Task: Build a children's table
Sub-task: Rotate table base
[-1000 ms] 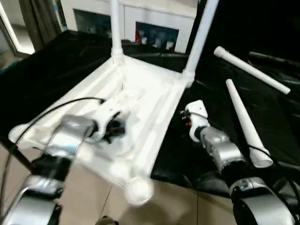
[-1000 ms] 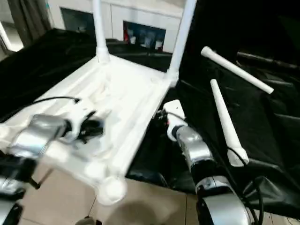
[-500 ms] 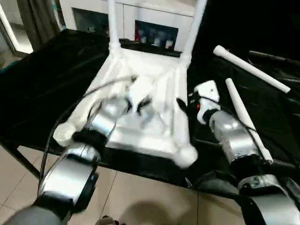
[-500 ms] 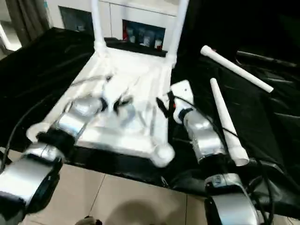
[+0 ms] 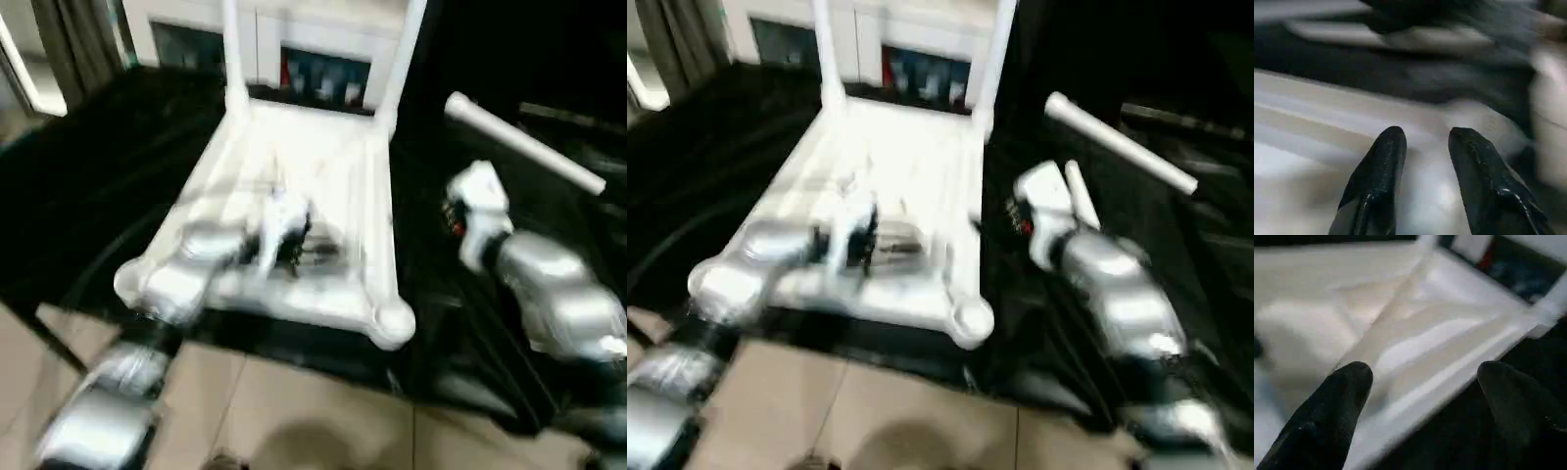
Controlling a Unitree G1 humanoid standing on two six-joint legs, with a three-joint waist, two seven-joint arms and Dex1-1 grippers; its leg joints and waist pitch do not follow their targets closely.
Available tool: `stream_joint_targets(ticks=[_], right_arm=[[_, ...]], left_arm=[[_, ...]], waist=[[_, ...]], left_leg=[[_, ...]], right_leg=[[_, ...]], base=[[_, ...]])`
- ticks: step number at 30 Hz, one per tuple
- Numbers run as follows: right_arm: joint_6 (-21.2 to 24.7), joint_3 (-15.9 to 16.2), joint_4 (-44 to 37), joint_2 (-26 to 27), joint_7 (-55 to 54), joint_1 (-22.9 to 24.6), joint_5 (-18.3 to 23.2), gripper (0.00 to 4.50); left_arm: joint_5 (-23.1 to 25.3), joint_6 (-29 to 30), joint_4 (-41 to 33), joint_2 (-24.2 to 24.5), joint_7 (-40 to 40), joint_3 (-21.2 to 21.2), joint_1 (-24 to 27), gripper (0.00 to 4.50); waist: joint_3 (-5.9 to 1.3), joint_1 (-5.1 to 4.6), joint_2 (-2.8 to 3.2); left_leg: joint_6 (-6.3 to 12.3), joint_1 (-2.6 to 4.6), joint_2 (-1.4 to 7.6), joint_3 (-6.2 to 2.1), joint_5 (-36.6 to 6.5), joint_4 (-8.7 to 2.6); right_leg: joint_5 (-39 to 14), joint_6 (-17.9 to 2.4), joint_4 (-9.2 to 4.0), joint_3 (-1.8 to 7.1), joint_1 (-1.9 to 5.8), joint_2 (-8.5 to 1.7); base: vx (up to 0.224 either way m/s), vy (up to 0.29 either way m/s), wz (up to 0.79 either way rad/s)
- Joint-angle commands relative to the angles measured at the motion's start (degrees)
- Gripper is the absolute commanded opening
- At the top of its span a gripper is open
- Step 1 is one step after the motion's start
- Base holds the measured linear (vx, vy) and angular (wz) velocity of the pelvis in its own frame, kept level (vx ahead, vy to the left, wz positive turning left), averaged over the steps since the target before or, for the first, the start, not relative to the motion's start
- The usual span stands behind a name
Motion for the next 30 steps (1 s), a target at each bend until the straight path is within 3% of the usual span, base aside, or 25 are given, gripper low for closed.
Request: stream_joint_targets(ticks=[1, 7, 10, 12, 18, 21, 27, 30], right_arm=[[1.42, 1.03, -2.99, -1.57, 4.68, 0.64, 1.21, 3.96], [5.05, 3.64, -9.22, -8.98, 13.82, 3.89, 3.11, 3.96], [5.33, 4.24, -9.9, -9.77, 14.24, 4.28, 2.82, 3.96], [6.0, 4.33, -10.43, -9.61, 14.51, 4.43, 2.62, 3.96], [6.79, 5.07, -11.77, -9.94, 14.74, 4.83, 2.72, 3.96], [7.69, 5.77, -13.15, -10.76, 17.7, 5.78, 4.61, 3.96], [7.29, 6.81, -15.29, -11.21, 18.17, 8.0, 4.09, 3.96], [7.02, 6.44, -15.41, -10.29, 16.95, 8.13, 3.85, 3.96]], left_arm=[[-0.54, 2.7, -3.72, 0.64, -4.01, -2.9, -0.18, 1.8], [4.3, 6.24, -6.43, 3.84, -7.99, -6.72, 1.49, 1.8], [6.96, 5.46, -4.9, 4.14, -3.74, -8.29, 0.69, 1.8], [8.79, 4.83, -1.93, 3.58, -1.37, -8.59, -0.59, 1.8], [12.05, 2.44, 2.89, 2.71, 2.69, -8.0, -2.6, 1.8], [13.32, 0.85, 5.92, 2.0, 7.46, -6.96, -3.94, 1.8], [15.57, -4.18, 11.67, 1.35, 11.79, -6.72, -5.63, 1.8], [16.13, -6.13, 13.01, 1.09, 14.05, -6.21, -5.87, 1.8]], waist=[[-3.72, -0.15, 0.73], [-3.42, -0.13, 0.75], [-3.55, -0.42, 0.54], [-3.59, -0.47, 0.58], [-3.83, -0.24, 0.58], [-3.81, -0.15, 0.73], [-3.95, 0.04, 0.75], [-3.98, -0.05, 1.12]], left_leg=[[1.1, 1.7, 1.56, -0.37, -13.2, -3.95], [-0.99, 1.79, 1.75, -0.87, -17.07, -4.44], [-1.17, 1.55, 1.56, -1.0, -16.79, -4.34], [-1.02, 1.67, 1.49, -0.9, -16.33, -4.18], [-0.35, 1.54, 1.42, -0.89, -14.65, -3.99], [-0.31, 1.6, 1.42, -0.95, -15.65, -3.97], [-0.25, 1.57, 1.47, -1.07, -15.58, -3.97], [-0.28, 1.48, 1.41, -1.1, -15.2, -3.95]], right_leg=[[-7.06, -13.9, -3.62, 2.32, 2.57, -2.38], [-16.43, -10.05, -4.58, 2.4, 2.64, -2.78], [-18.51, -9.09, -4.78, 2.35, 2.59, -2.85], [-17.82, -9.13, -4.87, 2.34, 2.34, -2.69], [-14.24, -10.12, -4.54, 2.27, 2.57, -2.61], [-15.24, -10.03, -4.65, 2.2, 2.56, -2.66], [-14.27, -9.6, -4.66, 2.19, 2.6, -2.7], [-12.72, -10.24, -4.56, 2.14, 2.63, -2.66]], base=[[0.0, 0.0, 0.0], [0.0, 0.0, 0.0], [0.0, 0.0, 0.0], [0.0, 0.0, 0.0], [0.0, 0.0, 0.0], [0.0, 0.0, 0.0], [0.0, 0.0, 0.0], [0.0, 0.0, 0.0]])
